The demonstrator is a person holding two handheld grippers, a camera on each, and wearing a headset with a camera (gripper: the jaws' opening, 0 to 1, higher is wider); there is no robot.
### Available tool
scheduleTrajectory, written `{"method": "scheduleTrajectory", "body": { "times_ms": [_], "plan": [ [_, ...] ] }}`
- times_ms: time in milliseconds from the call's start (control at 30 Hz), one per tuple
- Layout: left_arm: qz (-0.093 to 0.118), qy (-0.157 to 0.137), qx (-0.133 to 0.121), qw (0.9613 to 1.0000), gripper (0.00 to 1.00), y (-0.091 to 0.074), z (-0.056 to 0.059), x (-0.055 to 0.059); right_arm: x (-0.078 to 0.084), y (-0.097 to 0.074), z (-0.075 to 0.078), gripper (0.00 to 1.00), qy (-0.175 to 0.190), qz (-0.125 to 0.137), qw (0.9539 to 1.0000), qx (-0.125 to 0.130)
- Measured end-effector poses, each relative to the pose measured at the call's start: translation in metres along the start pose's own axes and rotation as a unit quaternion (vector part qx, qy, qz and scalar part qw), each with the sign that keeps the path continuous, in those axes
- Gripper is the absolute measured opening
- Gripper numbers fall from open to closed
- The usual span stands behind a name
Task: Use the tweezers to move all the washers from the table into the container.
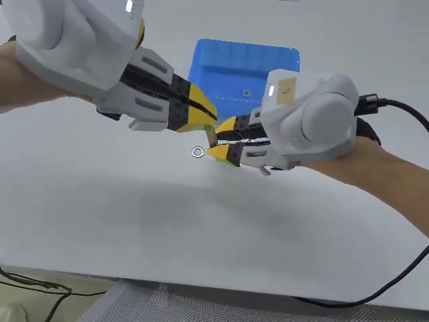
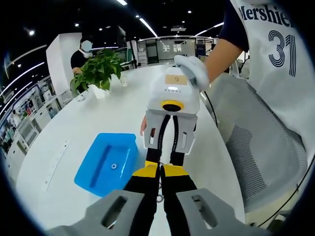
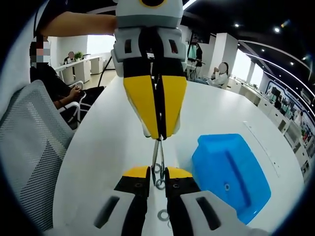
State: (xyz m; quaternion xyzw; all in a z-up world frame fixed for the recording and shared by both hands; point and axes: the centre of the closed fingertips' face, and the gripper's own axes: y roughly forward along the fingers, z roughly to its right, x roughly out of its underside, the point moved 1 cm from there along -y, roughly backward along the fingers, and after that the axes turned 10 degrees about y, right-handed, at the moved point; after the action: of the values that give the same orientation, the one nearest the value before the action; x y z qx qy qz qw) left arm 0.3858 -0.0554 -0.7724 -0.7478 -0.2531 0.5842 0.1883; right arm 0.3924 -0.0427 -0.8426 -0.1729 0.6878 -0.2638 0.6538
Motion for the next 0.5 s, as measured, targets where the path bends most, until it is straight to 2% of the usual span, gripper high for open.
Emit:
{"method": "scheduleTrajectory", "body": {
  "times_ms": [500],
  "plan": [
    [0.003, -0.011, 0.012, 0.9999, 0.05, 0.0011, 0.0044, -0.0005, 0.0037, -0.0034, -0.0011, 0.10, -0.010, -0.007, 0.9999, -0.006]
  ]
}}
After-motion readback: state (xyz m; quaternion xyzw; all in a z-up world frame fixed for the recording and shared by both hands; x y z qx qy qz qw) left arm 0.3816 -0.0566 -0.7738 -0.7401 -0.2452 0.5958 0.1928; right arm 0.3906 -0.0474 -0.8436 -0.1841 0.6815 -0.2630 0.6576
